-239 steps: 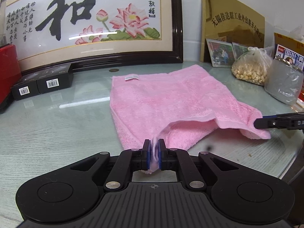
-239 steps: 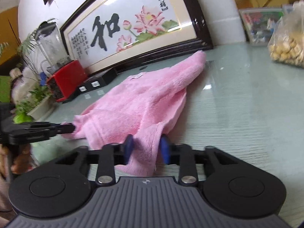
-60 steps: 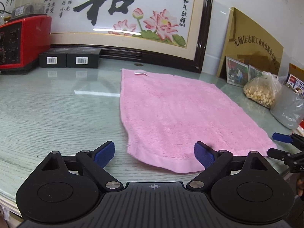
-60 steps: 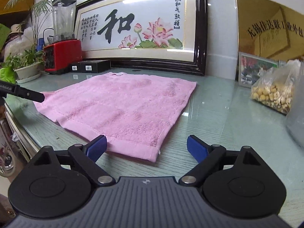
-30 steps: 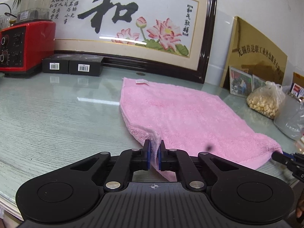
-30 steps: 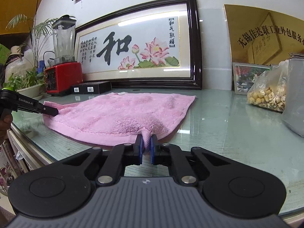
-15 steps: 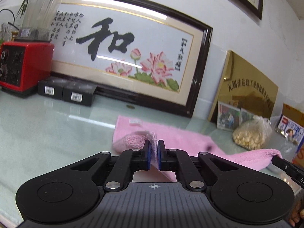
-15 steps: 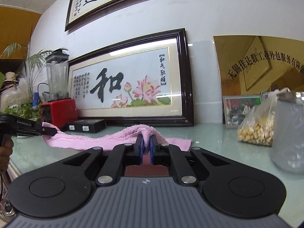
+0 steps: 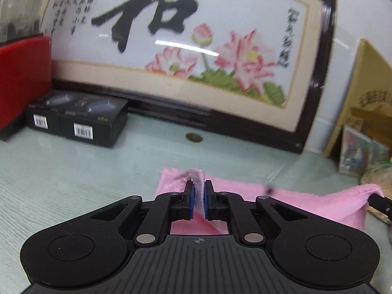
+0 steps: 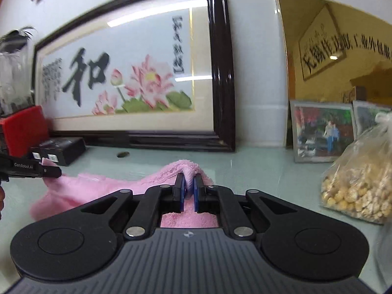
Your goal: Fold towel
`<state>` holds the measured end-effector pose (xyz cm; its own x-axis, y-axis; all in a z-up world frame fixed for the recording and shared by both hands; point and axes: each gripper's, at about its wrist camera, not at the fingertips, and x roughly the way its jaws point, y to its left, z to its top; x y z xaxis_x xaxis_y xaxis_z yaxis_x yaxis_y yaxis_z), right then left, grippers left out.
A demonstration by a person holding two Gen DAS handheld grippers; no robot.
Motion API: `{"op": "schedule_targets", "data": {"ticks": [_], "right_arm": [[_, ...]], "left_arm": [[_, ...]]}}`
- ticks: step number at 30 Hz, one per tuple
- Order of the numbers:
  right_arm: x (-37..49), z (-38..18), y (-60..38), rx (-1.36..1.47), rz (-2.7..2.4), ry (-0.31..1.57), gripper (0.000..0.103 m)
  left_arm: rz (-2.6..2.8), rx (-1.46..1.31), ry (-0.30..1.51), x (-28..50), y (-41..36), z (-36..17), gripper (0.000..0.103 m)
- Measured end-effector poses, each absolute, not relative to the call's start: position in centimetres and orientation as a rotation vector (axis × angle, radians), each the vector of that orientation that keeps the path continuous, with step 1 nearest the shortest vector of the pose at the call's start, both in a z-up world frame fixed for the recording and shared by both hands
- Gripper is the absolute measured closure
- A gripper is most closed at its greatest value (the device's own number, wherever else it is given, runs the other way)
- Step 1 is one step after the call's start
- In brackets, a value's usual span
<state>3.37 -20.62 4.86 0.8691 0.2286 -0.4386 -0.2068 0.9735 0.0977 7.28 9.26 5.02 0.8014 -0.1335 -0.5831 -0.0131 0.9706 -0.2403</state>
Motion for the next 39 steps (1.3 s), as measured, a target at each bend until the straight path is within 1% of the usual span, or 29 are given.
{"op": "schedule_targets", "data": {"ticks": [2,5,6,7,8,9,10,11,12,14,16,17,18,22,26,28,29,30,31,33,36,39], "right_arm": [[4.1,3.9,-20.5,0.047,0.219,0.482,0.091],[4.8,2.9,-20.9,0.063,0.204,0.503,0.087],[5.0,2.9,-21.2,0.079,0.199,0.506,0.086],[5.1,2.9,-21.4,0.089,0.197,0.503,0.082],[5.0,3.0,-21.7,0.104,0.186,0.487,0.075],[4.9,3.0,-21.9,0.113,0.179,0.473,0.068],[4.8,3.1,-22.1,0.120,0.174,0.463,0.064],[4.5,3.3,-22.3,0.126,0.171,0.448,0.057],[4.2,3.4,-22.4,0.129,0.163,0.428,0.055],[3.8,3.8,-22.7,0.124,0.139,0.392,0.055],[3.4,4.2,-23.0,0.115,0.119,0.357,0.048],[3.4,4.3,-23.2,0.113,0.111,0.348,0.044],[3.4,4.3,-23.6,0.125,0.107,0.351,0.043],[4.4,3.7,-25.3,0.206,0.105,0.414,0.040],[5.4,2.9,-26.6,0.302,0.156,0.496,0.033],[5.8,2.5,-26.6,0.329,0.187,0.524,0.032],[5.8,2.4,-26.8,0.358,0.220,0.531,0.029],[6.1,2.1,-27.1,0.432,0.317,0.546,0.021],[6.3,1.9,-27.3,0.477,0.382,0.559,0.017],[7.0,1.1,-27.2,0.575,0.506,0.626,0.016],[7.5,0.5,-26.1,0.522,0.505,0.710,0.016],[7.2,0.8,-25.2,0.449,0.506,0.720,0.015]], "left_arm": [[-0.056,-0.252,0.667,8.4,9.4,4.1,0.092],[-0.067,-0.250,0.651,8.7,9.9,4.2,0.083],[-0.066,-0.247,0.631,8.6,10.0,4.4,0.075],[-0.064,-0.247,0.612,8.5,10.2,4.7,0.068],[-0.062,-0.247,0.592,8.3,10.3,5.0,0.064],[-0.057,-0.249,0.572,8.2,10.5,5.4,0.053],[-0.041,-0.252,0.547,7.9,10.9,5.7,0.037],[-0.023,-0.254,0.522,7.6,11.2,6.1,0.030],[-0.006,-0.256,0.498,7.4,11.5,6.4,0.026],[0.008,-0.263,0.479,6.9,12.3,6.8,0.026],[0.004,-0.266,0.495,6.7,12.9,6.7,0.028],[-0.002,-0.268,0.510,6.6,13.2,6.6,0.028],[-0.014,-0.258,0.529,6.7,13.3,6.4,0.028],[-0.068,-0.169,0.610,6.7,12.9,5.3,0.028],[-0.128,-0.087,0.653,6.1,12.5,4.3,0.027],[-0.165,-0.062,0.684,6.1,12.2,3.8,0.027],[-0.179,-0.050,0.701,6.1,12.0,3.5,0.027],[-0.190,-0.044,0.719,6.2,11.8,3.3,0.027],[-0.192,-0.041,0.728,6.2,11.7,3.1,0.027],[-0.189,-0.031,0.737,6.2,11.7,3.0,0.027],[-0.169,-0.003,0.736,5.9,11.7,2.9,0.027],[-0.155,0.045,0.731,5.5,11.5,2.7,0.025]]}}
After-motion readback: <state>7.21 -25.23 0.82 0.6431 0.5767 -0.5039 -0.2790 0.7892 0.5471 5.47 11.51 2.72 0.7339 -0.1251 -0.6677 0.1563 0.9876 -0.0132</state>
